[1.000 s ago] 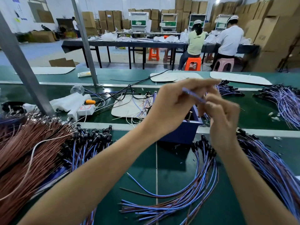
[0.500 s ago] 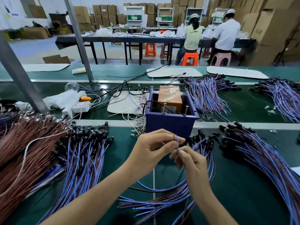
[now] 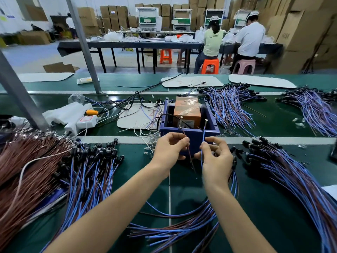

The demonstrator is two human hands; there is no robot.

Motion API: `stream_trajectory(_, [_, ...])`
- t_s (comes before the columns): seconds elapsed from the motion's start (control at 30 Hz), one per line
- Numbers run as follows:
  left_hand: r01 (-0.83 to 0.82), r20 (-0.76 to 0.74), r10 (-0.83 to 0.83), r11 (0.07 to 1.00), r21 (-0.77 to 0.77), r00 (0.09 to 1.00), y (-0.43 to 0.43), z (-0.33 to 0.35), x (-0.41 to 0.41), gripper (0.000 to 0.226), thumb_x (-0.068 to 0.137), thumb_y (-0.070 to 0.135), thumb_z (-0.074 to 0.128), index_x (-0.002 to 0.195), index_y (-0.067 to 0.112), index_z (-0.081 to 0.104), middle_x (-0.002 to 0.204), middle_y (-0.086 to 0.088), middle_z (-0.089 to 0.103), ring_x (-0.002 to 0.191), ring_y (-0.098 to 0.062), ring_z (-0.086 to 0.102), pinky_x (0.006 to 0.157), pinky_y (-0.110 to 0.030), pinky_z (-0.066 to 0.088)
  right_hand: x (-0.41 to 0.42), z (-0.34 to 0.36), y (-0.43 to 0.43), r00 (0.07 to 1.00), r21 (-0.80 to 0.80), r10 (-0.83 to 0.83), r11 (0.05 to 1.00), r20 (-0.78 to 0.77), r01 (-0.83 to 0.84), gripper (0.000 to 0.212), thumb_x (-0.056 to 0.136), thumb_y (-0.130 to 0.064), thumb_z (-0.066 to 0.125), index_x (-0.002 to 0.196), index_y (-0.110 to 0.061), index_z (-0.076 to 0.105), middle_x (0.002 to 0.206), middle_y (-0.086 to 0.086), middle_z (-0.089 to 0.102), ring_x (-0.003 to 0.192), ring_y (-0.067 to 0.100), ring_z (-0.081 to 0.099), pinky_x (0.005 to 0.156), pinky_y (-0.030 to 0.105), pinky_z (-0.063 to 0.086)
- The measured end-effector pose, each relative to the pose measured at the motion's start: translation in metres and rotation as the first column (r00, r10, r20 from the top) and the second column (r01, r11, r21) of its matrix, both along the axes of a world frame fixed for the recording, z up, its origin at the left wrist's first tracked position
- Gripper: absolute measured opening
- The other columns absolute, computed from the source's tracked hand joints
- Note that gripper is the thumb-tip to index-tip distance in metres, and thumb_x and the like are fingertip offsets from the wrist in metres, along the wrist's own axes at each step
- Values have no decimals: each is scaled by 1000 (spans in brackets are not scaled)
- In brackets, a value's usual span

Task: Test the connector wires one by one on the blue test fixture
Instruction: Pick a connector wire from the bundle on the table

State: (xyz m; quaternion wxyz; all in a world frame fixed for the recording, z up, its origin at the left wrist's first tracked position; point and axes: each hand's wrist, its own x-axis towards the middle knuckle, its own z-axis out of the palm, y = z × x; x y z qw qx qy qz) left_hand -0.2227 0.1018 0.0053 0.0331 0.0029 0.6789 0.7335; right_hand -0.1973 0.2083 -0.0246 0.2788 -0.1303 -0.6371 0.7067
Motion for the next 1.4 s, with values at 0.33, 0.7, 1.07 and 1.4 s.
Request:
stream_trajectory(0.33, [-100,111,93,993,59,989,-2,-1,-19,7,91,8,61,85,6,62,73,-7,61,47,-5,60,47,-16,50,-15,-8,-3,990,-53,-112,992,81,116,26,95,-12,57,82,-31,69,64,-18,68,54,3,57,54,15,46])
stream_trajectory(0.7, [-128,135,116,988,82,984,-1,-3,-23,8,91,7,61,84,4,62,70,-7,59,45,-4,58,47,-15,51,-17,-9,-3,996,-52,-58,997,74,62,27,94,-10,57,82,-31,69,60,-20,66,46,1,51,45,13,43])
stream_trajectory(1.07, [-123,141,114,990,61,983,-4,-7,-25,9,91,7,61,83,4,61,71,-8,60,46,-5,58,46,-15,49,-16,-9,-5,997,-76,-38,996,70,43,26,94,-5,56,84,-26,70,79,-10,71,49,0,53,48,12,42])
stream_trajectory(1.4, [-126,159,114,990,68,981,-6,-11,-24,9,91,8,61,85,1,62,68,-7,60,45,-5,59,46,-15,49,-16,-10,-5,996,-90,-27,995,86,34,26,94,-6,56,86,-27,70,76,-11,71,51,1,55,48,13,44])
